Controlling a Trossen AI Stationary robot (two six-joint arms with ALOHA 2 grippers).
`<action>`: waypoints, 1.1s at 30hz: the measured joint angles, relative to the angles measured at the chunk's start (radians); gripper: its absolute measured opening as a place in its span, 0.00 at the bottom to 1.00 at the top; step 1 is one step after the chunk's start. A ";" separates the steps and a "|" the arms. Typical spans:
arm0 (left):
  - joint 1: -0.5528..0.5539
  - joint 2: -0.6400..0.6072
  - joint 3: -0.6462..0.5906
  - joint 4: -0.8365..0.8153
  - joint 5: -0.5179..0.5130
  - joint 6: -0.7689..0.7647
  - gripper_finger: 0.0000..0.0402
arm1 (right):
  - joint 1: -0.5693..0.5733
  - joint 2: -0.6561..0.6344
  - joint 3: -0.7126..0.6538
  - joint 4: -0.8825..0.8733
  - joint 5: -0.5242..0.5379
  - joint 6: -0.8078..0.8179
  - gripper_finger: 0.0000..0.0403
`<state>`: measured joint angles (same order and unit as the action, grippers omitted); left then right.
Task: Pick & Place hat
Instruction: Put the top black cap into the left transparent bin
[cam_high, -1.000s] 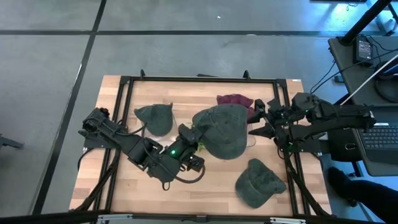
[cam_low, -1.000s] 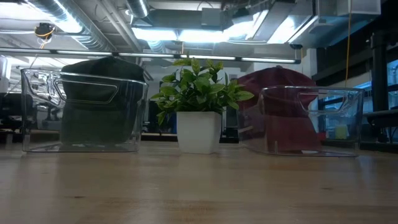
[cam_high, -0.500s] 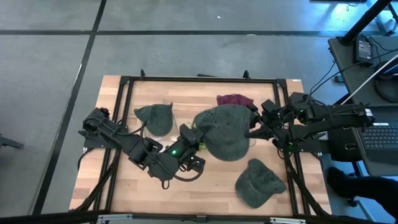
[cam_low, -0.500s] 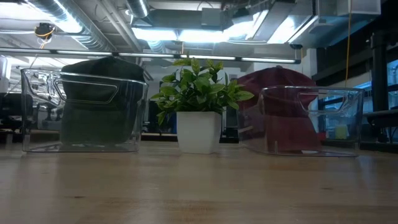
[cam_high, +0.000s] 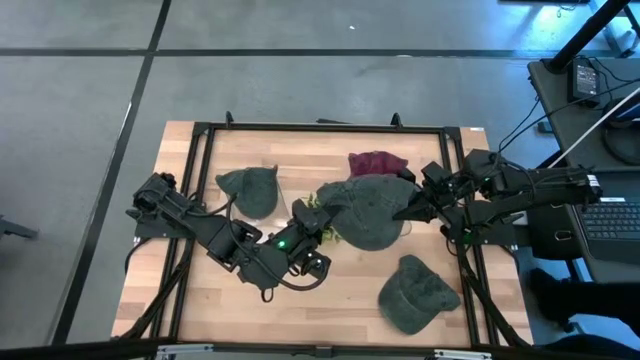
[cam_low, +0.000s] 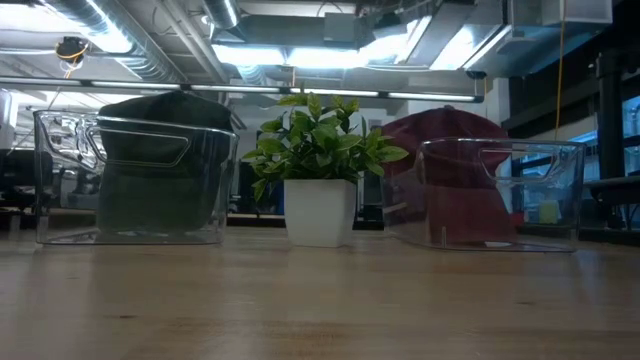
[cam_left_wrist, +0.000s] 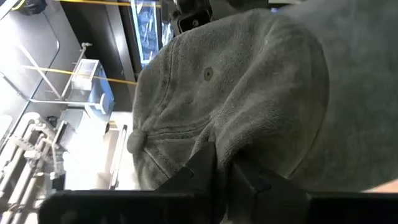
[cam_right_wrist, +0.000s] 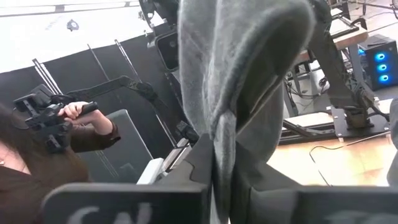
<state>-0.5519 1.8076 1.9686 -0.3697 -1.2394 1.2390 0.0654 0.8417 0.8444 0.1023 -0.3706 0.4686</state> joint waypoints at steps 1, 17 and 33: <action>-0.002 0.000 0.000 0.000 0.012 -0.005 0.09 | 0.000 0.000 0.000 0.000 0.000 -0.003 0.04; -0.023 -0.082 0.001 -0.104 0.212 -0.328 0.36 | 0.000 -0.007 0.000 0.065 0.007 -0.075 0.04; 0.087 -0.209 0.000 -0.294 0.527 -1.011 0.36 | -0.002 -0.013 0.008 -0.007 0.111 -0.162 0.04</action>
<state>-0.4652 1.5982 1.9686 -0.6639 -0.7126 0.2282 0.0635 0.8284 0.8528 0.0953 -0.2596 0.3061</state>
